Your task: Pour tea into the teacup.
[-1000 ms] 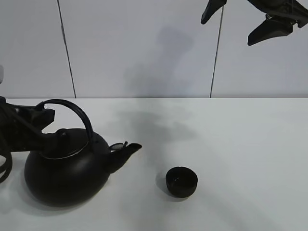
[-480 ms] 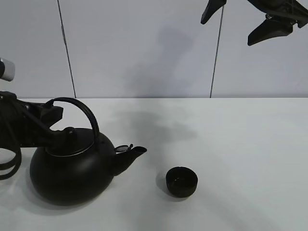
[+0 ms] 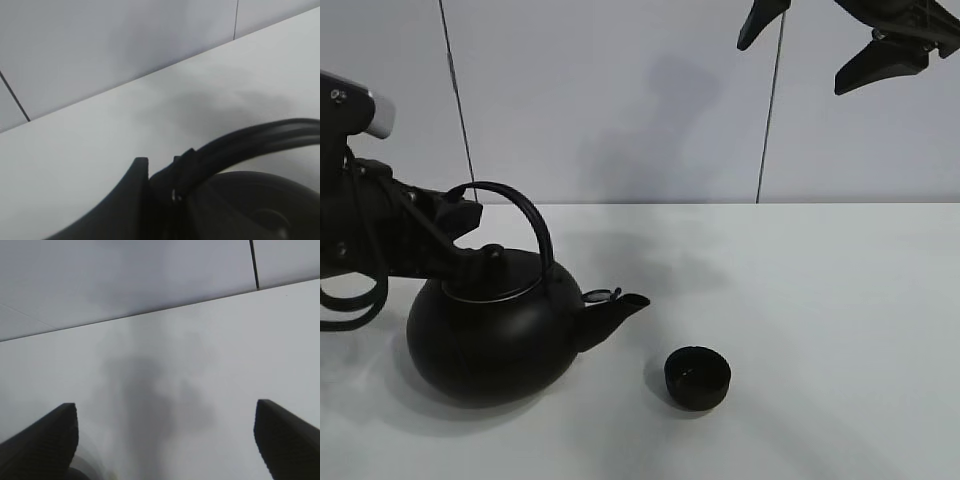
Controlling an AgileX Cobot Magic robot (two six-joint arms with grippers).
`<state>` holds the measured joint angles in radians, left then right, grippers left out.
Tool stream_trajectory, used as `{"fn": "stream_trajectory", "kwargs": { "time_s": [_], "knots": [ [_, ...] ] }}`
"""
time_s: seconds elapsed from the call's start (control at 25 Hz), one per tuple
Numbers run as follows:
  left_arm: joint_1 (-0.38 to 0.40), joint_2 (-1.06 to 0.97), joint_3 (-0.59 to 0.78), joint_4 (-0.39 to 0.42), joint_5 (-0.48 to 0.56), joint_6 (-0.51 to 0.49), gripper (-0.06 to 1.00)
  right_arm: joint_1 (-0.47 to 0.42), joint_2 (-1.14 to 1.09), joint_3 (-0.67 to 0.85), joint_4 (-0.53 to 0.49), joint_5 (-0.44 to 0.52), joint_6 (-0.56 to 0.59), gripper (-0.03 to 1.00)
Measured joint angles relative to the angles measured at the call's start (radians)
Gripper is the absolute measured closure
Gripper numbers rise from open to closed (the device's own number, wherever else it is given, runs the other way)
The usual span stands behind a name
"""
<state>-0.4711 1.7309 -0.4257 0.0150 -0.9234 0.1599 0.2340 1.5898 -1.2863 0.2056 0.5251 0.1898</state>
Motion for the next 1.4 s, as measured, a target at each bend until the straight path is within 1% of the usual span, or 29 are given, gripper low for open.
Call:
{"fn": "stream_trajectory", "kwargs": {
  "time_s": [0.24, 0.36, 0.56, 0.68, 1.0, 1.24, 1.4],
  "knots": [
    [0.000, -0.001, -0.076, 0.053, 0.066, 0.007, 0.83, 0.000, 0.000, 0.000, 0.000, 0.000, 0.000, 0.31],
    [0.000, -0.001, -0.110, 0.057, 0.078, 0.007, 0.83, 0.000, 0.000, 0.000, 0.000, 0.000, 0.000, 0.31],
    [0.000, -0.001, -0.164, 0.065, 0.161, 0.008, 0.83, 0.000, 0.000, 0.000, 0.000, 0.000, 0.000, 0.31],
    [0.000, 0.000, -0.190, 0.065, 0.189, 0.021, 0.83, 0.000, 0.000, 0.000, 0.000, 0.000, 0.000, 0.31],
    [0.000, 0.001, -0.204, 0.070, 0.225, 0.057, 0.83, 0.000, 0.000, 0.000, 0.000, 0.000, 0.000, 0.31],
    [0.000, 0.001, -0.204, 0.117, 0.233, 0.059, 0.83, 0.000, 0.000, 0.000, 0.000, 0.000, 0.000, 0.31],
    [0.000, 0.001, -0.208, 0.134, 0.240, 0.059, 0.83, 0.000, 0.000, 0.000, 0.000, 0.000, 0.000, 0.31]
  ]
}}
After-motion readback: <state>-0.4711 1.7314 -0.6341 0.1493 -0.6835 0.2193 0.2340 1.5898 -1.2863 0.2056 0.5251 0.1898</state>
